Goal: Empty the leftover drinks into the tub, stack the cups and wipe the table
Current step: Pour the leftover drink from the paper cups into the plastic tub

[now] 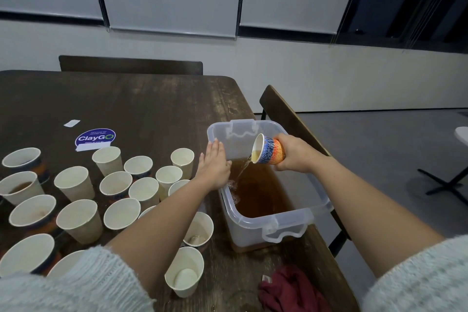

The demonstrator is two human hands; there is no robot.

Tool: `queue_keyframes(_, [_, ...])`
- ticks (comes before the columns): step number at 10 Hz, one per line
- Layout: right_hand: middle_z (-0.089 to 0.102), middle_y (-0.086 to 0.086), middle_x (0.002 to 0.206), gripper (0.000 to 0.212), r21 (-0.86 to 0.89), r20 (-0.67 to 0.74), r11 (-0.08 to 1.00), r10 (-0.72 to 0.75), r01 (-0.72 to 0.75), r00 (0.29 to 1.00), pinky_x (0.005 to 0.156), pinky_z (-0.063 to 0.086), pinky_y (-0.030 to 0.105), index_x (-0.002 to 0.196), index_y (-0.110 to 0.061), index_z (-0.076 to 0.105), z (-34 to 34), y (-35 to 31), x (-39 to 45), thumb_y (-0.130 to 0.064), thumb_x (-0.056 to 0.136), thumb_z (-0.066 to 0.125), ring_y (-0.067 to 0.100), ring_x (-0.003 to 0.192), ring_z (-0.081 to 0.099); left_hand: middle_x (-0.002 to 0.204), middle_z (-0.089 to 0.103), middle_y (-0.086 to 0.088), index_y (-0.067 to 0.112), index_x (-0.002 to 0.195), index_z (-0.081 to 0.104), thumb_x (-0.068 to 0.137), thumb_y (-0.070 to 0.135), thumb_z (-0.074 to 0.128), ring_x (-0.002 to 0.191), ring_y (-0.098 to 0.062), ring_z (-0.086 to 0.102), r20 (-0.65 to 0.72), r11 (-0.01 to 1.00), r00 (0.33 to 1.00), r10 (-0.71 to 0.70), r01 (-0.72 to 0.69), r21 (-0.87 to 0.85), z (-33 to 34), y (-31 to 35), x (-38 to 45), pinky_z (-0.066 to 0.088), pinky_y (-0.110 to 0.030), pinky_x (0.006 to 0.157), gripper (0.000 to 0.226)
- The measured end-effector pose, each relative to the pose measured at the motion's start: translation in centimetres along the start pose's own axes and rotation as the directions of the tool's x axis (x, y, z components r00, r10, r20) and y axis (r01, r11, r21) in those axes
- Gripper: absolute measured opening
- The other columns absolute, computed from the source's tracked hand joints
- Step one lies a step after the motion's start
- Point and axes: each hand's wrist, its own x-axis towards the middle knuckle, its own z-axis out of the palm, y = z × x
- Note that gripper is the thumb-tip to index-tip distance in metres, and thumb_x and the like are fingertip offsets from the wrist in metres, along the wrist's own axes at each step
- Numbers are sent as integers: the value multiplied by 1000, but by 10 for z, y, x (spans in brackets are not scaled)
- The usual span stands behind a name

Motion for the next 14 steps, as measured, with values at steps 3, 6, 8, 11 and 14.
queue_keyframes(3, [53,-6,110,65,-41,-1,999,-5,5,1000,89,54,32,125,-26,45,1,0,1,-21,73,83,15,104,56,161,-12,-7,8,153,-4,105,25,28,148,-21,-15,9,1000,1000,-2,2,0,0,-1,1,-5,-41,118,60])
queue_keyframes(6, [54,-3,112,66,-91,-3,996,-25,25,1000,89,54,35,126,-24,45,-2,0,2,-20,72,83,16,104,56,161,-12,-7,8,153,-4,105,26,28,148,-21,-15,11,1000,1000,-6,6,11,1,-1,2,-5,-42,118,60])
queue_keyframes(8, [55,1,118,68,-147,-3,988,-45,44,999,91,53,37,129,-22,46,-3,-2,2,-21,72,83,17,108,55,161,-13,-7,8,153,-4,105,26,28,148,-21,-15,10,1000,1000,-8,8,3,1,-2,2,-5,-42,118,60])
queue_keyframes(11, [51,4,126,68,-313,-4,948,-64,60,998,96,48,37,136,-24,42,-6,-7,4,-27,78,78,19,114,49,161,-12,-7,8,153,-4,105,27,29,148,-21,-15,-7,1000,1000,6,-6,8,1,-1,1,-5,-42,118,61])
queue_keyframes(14, [61,-1,111,66,189,-134,977,-70,95,989,86,52,33,129,-20,53,-7,-42,21,-19,70,83,15,103,59,161,8,-6,14,155,3,78,56,69,148,-24,12,-42,853,991,131,-134,-505,-48,-1,-2,18,-40,117,110])
